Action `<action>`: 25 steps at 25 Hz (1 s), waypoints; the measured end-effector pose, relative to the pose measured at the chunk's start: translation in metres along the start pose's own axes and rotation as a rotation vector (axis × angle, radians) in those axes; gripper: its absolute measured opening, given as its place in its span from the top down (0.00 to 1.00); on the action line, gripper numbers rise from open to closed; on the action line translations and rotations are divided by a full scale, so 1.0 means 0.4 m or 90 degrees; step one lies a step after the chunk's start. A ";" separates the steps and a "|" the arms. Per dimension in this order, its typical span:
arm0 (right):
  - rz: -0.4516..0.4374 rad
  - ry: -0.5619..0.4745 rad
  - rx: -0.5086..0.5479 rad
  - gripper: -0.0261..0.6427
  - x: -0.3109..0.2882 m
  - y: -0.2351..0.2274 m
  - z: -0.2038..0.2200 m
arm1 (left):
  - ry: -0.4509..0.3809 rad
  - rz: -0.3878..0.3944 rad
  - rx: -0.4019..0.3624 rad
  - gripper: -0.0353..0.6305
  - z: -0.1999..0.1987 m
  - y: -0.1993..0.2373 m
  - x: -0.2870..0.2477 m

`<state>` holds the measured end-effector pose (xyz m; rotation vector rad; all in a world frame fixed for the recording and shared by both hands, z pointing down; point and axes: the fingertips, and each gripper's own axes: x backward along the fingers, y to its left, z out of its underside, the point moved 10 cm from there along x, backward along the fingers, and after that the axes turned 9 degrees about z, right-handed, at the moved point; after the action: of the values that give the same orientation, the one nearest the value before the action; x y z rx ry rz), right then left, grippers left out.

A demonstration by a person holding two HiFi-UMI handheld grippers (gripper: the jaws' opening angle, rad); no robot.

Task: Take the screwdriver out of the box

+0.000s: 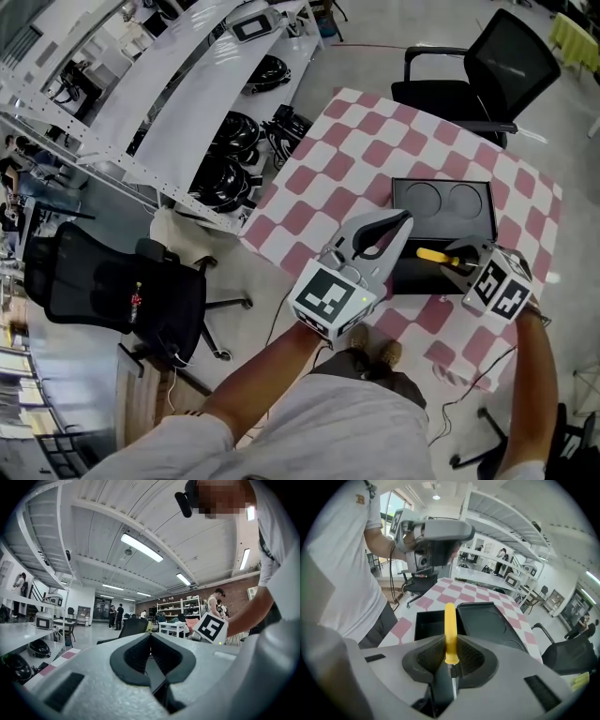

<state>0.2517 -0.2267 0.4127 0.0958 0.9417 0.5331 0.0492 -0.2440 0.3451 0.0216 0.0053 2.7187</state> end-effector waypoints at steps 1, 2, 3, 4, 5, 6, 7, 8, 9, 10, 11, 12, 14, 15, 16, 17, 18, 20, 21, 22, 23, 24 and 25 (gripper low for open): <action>0.009 -0.012 -0.015 0.85 0.011 -0.004 -0.003 | -0.003 0.004 -0.002 0.93 -0.004 -0.001 -0.004; 0.019 -0.024 -0.029 0.85 0.022 -0.009 -0.007 | -0.005 0.007 -0.003 0.93 -0.008 -0.002 -0.007; 0.030 -0.038 -0.042 0.85 0.034 -0.014 -0.012 | -0.007 0.011 -0.004 0.93 -0.012 -0.003 -0.010; 0.040 -0.053 -0.055 0.85 0.047 -0.019 -0.019 | -0.008 0.013 -0.005 0.93 -0.015 -0.004 -0.011; 0.051 -0.068 -0.068 0.85 0.059 -0.024 -0.025 | -0.009 0.015 -0.006 0.92 -0.018 -0.005 -0.013; 0.063 -0.084 -0.082 0.85 0.072 -0.029 -0.031 | -0.012 0.017 -0.007 0.93 -0.022 -0.006 -0.015; 0.077 -0.101 -0.096 0.85 0.085 -0.034 -0.037 | -0.016 0.021 -0.008 0.93 -0.026 -0.007 -0.017; 0.092 -0.118 -0.110 0.85 0.099 -0.040 -0.042 | -0.020 0.024 -0.009 0.93 -0.030 -0.009 -0.019; 0.108 -0.135 -0.124 0.85 0.112 -0.046 -0.046 | -0.024 0.028 -0.010 0.93 -0.033 -0.011 -0.021; 0.124 -0.152 -0.136 0.85 0.126 -0.051 -0.048 | -0.028 0.031 -0.012 0.92 -0.037 -0.014 -0.024; 0.140 -0.170 -0.148 0.85 0.141 -0.057 -0.050 | -0.031 0.034 -0.013 0.93 -0.041 -0.017 -0.026; 0.156 -0.191 -0.161 0.85 0.156 -0.062 -0.052 | -0.034 0.037 -0.014 0.93 -0.046 -0.020 -0.029; 0.189 -0.235 -0.194 0.85 0.191 -0.070 -0.059 | -0.039 0.044 -0.016 0.93 -0.054 -0.027 -0.035; 0.206 -0.257 -0.211 0.85 0.210 -0.072 -0.063 | -0.041 0.048 -0.018 0.93 -0.058 -0.031 -0.038; 0.223 -0.279 -0.227 0.85 0.228 -0.073 -0.066 | -0.044 0.053 -0.022 0.92 -0.063 -0.035 -0.041; 0.239 -0.300 -0.241 0.85 0.246 -0.073 -0.070 | -0.047 0.058 -0.026 0.93 -0.067 -0.039 -0.044; 0.254 -0.321 -0.254 0.85 0.264 -0.072 -0.074 | -0.051 0.062 -0.031 0.93 -0.073 -0.043 -0.045; 0.283 -0.362 -0.277 0.85 0.297 -0.068 -0.081 | -0.057 0.068 -0.033 0.93 -0.086 -0.049 -0.047; 0.297 -0.382 -0.287 0.85 0.313 -0.065 -0.084 | -0.059 0.068 -0.027 0.93 -0.093 -0.054 -0.047; 0.312 -0.400 -0.294 0.85 0.329 -0.061 -0.087 | -0.061 0.068 -0.020 0.93 -0.099 -0.058 -0.046; 0.327 -0.417 -0.301 0.85 0.344 -0.055 -0.088 | -0.064 0.069 -0.018 0.93 -0.105 -0.063 -0.045; 0.341 -0.432 -0.306 0.85 0.358 -0.049 -0.089 | -0.067 0.071 -0.020 0.93 -0.110 -0.067 -0.045; 0.354 -0.444 -0.311 0.85 0.369 -0.041 -0.089 | -0.071 0.073 -0.021 0.93 -0.116 -0.071 -0.044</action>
<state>0.2994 -0.1762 0.2765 0.0925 0.0725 1.1393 0.0761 -0.2254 0.2982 0.1687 -0.0755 2.8276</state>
